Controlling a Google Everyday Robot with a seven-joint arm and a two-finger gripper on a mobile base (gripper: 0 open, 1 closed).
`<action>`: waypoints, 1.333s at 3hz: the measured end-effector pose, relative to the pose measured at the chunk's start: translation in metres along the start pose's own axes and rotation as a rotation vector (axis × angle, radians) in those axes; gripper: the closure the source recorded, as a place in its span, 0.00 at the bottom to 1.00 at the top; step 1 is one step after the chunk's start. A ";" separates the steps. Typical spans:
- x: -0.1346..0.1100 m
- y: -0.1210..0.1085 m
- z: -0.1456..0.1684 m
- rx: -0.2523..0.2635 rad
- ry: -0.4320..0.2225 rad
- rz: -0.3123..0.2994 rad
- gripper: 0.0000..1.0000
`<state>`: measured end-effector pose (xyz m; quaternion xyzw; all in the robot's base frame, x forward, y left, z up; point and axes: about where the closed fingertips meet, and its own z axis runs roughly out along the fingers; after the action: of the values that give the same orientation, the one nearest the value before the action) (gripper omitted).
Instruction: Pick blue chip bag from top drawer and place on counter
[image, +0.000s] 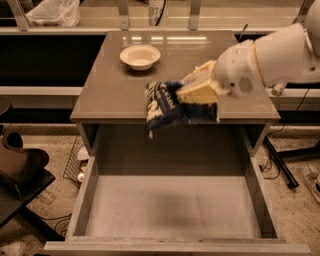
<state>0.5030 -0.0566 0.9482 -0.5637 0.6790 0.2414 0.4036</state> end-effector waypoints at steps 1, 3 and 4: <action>-0.022 -0.042 -0.009 0.070 -0.007 0.017 1.00; -0.034 -0.097 -0.009 0.221 -0.018 0.042 1.00; -0.034 -0.122 -0.008 0.255 -0.015 0.074 1.00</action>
Offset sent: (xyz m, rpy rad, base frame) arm 0.1578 -0.0345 0.0602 0.0330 -0.1795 -0.3848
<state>0.6193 -0.0737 0.9961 -0.4807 0.7214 0.1720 0.4680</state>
